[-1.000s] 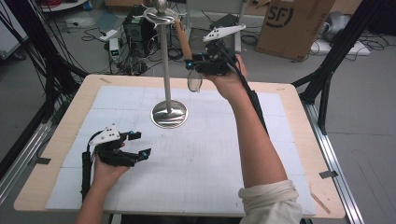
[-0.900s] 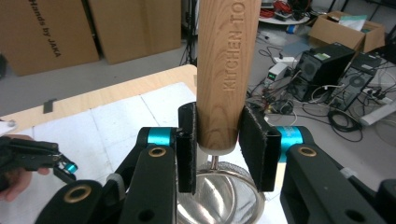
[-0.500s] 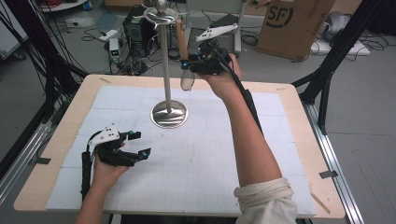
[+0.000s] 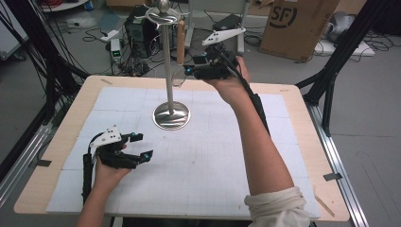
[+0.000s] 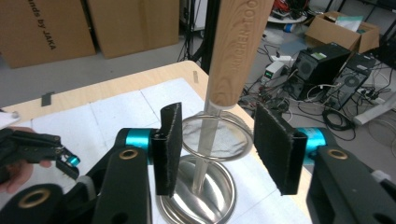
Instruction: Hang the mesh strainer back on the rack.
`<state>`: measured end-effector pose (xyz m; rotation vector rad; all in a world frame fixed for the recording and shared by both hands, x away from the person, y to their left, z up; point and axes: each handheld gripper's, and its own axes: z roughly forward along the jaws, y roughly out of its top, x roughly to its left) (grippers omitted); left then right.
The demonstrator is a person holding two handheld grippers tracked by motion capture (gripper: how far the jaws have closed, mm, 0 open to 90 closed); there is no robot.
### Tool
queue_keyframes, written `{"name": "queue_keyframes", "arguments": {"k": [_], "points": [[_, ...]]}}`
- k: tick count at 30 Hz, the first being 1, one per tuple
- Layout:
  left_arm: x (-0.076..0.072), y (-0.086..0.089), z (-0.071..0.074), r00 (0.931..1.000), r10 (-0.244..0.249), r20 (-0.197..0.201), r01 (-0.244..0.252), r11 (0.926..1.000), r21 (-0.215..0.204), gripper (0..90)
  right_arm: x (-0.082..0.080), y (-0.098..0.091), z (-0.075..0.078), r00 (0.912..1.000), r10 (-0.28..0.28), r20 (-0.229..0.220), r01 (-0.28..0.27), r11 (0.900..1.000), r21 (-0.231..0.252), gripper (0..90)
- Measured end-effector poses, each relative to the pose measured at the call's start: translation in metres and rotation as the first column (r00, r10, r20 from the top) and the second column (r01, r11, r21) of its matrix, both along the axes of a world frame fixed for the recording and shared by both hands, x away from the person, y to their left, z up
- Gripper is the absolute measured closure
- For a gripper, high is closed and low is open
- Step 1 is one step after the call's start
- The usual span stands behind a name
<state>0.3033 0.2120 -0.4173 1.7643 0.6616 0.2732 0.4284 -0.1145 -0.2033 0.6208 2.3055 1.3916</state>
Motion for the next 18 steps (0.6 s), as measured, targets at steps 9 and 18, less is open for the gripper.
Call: {"name": "queue_keyframes", "arguments": {"k": [9, 18], "points": [[0.0, -0.002, -0.001, 1.0, 0.001, -0.002, -0.001, 1.0, 0.003, 18.8, -0.016, -0.019, -0.009, 0.9996, 0.027, 0.011, -0.027, 0.9996, -0.001, 45.7], [0.0, -0.002, 0.0, 1.0, -0.003, -0.001, 0.003, 0.9999, 0.01, 18.8, -0.031, -0.037, -0.018, 0.9983, 0.056, 0.015, -0.056, 0.9984, 0.005, 42.2]]}}
